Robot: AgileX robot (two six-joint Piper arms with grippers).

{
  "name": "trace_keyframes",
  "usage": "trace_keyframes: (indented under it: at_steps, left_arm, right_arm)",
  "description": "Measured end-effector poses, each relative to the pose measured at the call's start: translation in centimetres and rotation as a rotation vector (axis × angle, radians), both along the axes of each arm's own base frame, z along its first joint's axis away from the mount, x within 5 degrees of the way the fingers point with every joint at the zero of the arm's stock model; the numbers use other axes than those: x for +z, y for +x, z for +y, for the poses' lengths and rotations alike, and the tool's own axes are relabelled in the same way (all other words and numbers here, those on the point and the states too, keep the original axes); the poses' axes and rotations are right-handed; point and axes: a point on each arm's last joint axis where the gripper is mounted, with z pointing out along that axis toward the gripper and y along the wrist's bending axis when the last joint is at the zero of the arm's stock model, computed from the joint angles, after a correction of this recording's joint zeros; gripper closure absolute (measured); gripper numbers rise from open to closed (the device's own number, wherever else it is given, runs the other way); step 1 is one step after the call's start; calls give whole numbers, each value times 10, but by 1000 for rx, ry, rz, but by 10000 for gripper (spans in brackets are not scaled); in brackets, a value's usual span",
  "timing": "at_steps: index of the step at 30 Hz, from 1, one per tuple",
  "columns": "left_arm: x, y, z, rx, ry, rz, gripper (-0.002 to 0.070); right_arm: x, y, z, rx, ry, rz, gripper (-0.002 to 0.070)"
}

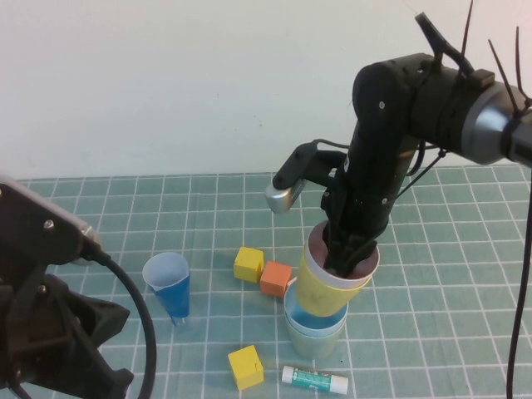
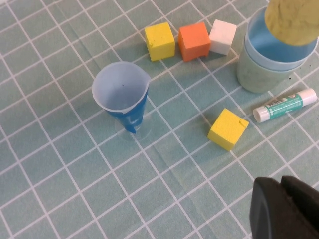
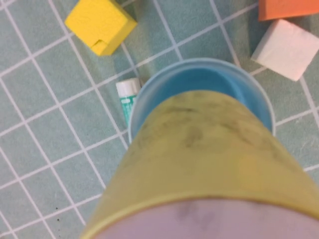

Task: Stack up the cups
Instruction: Place the yellow cup on the blue cup

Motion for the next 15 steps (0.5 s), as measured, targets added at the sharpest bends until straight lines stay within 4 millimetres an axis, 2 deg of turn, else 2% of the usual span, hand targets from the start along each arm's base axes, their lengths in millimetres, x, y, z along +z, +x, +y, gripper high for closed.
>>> trace_keyframes:
  at_steps: [6, 10, 13, 15]
  left_arm:
    - [0, 0, 0, 0, -1, -2, 675]
    - [0, 0, 0, 0, -1, -2, 675]
    - [0, 0, 0, 0, 6, -7, 675]
    - [0, 1, 1, 0, 14, -12, 675]
  right_arm:
    - [0, 0, 0, 2, 0, 0, 479]
    - [0, 0, -1, -2, 0, 0, 451]
    - [12, -2, -3, -12, 32, -11, 461]
    - [31, -8, -5, -14, 83, -32, 501]
